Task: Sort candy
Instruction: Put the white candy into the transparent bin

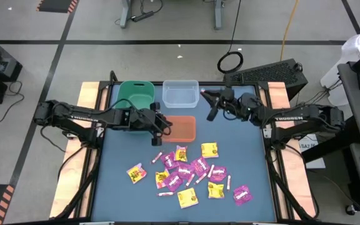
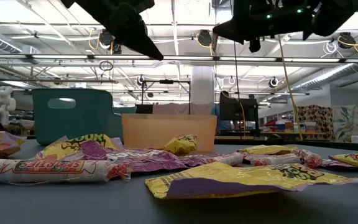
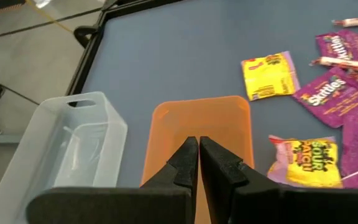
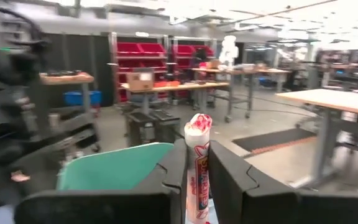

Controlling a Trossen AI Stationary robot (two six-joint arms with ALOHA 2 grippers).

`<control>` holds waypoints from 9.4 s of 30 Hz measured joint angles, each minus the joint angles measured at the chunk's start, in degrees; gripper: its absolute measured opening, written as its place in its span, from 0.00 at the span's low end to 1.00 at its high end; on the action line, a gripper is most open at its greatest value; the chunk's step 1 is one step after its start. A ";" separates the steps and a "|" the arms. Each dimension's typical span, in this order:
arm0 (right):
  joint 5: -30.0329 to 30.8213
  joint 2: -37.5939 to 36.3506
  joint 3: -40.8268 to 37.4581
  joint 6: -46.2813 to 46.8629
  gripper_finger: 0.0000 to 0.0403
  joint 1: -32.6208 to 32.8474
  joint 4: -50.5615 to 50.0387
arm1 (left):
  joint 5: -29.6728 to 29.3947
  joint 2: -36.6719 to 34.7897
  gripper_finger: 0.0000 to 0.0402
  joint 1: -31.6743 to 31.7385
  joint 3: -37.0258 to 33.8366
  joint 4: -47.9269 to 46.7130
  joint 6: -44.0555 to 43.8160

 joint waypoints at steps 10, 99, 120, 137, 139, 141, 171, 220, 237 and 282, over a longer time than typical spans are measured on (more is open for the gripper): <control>-2.91 11.61 11.47 -0.66 0.10 -8.08 -8.85 | 0.28 0.00 0.06 1.32 0.00 -0.31 0.96; 9.23 20.02 25.94 16.63 0.40 27.09 -66.45 | 1.08 0.92 0.08 -23.18 -0.27 -11.14 -26.64; 16.92 20.02 18.18 24.54 0.40 44.86 -51.39 | -13.00 18.76 0.45 -29.81 -0.31 -15.22 -42.53; 16.94 20.02 18.06 23.83 0.40 45.94 -51.43 | -18.80 20.39 0.45 -28.65 -3.39 -13.29 -48.61; 16.94 20.02 18.06 23.82 0.40 45.94 -51.43 | -17.88 20.39 0.45 -28.24 -5.23 -11.41 -48.97; 16.94 20.02 18.06 23.83 0.40 45.94 -51.42 | -17.25 20.39 0.45 -27.69 -7.01 -10.31 -50.12; 16.96 20.02 18.06 22.93 0.40 45.94 -51.32 | -11.04 20.16 0.11 -25.68 -10.91 -3.55 -51.56; 18.58 20.04 18.06 20.96 0.40 45.92 -47.85 | -19.50 -0.90 0.14 -24.50 -12.27 31.80 -12.04; 18.53 20.04 18.06 19.91 0.40 45.92 -47.89 | -19.19 -0.90 0.14 -24.65 -12.31 30.78 16.55; 18.64 20.04 18.06 19.67 0.40 45.92 -47.93 | -19.62 -0.90 0.14 -24.52 -12.31 30.91 -2.14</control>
